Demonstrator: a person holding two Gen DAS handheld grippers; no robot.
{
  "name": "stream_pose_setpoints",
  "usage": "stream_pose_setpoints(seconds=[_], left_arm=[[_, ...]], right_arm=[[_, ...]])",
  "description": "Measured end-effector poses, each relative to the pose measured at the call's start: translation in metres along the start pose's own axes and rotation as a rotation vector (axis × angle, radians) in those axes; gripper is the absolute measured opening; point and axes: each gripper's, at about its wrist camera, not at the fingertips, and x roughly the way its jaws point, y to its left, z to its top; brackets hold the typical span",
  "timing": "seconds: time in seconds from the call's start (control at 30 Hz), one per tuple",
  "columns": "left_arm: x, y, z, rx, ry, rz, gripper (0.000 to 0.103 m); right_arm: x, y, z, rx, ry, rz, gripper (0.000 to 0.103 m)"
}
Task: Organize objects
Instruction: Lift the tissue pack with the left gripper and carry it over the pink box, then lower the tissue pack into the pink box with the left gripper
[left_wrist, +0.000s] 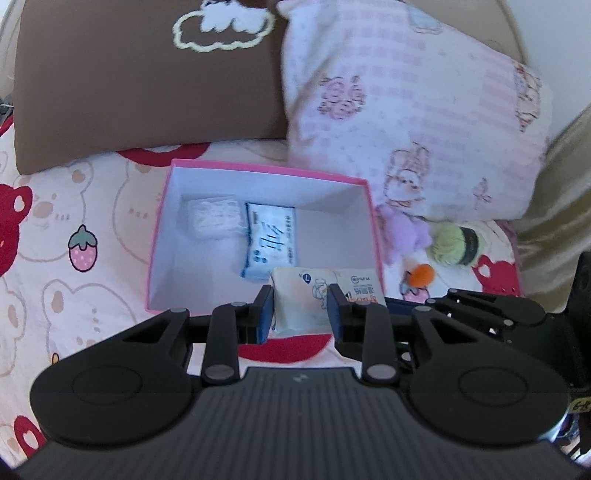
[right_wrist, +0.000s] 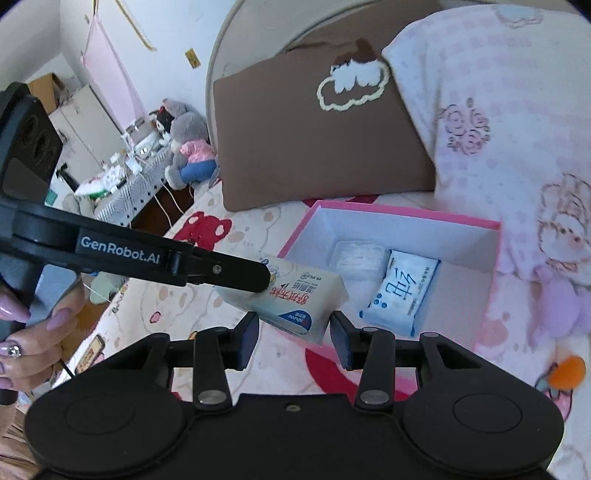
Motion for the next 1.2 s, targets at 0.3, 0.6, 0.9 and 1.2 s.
stream_pose_setpoints(seconds=[0.3, 0.6, 0.9, 1.2], left_arm=[[0.048, 0.038, 0.025, -0.070, 0.021, 0.018, 0.028], [0.100, 0.069, 0.034, -0.143, 0.063, 0.043, 0.029], [0.151, 0.108, 0.041, -0.228, 0.089, 0.040, 0.029], [0.181, 0.116, 0.047, -0.195, 0.144, 0.099, 0.029]], right_arm=[[0.061, -0.023, 0.020, -0.006, 0.039, 0.011, 0.048], [0.114, -0.036, 0.029, -0.020, 0.122, -0.013, 0.048], [0.169, -0.050, 0.044, -0.008, 0.243, -0.050, 0.048], [0.207, -0.067, 0.042, 0.038, 0.311, -0.036, 0.048]])
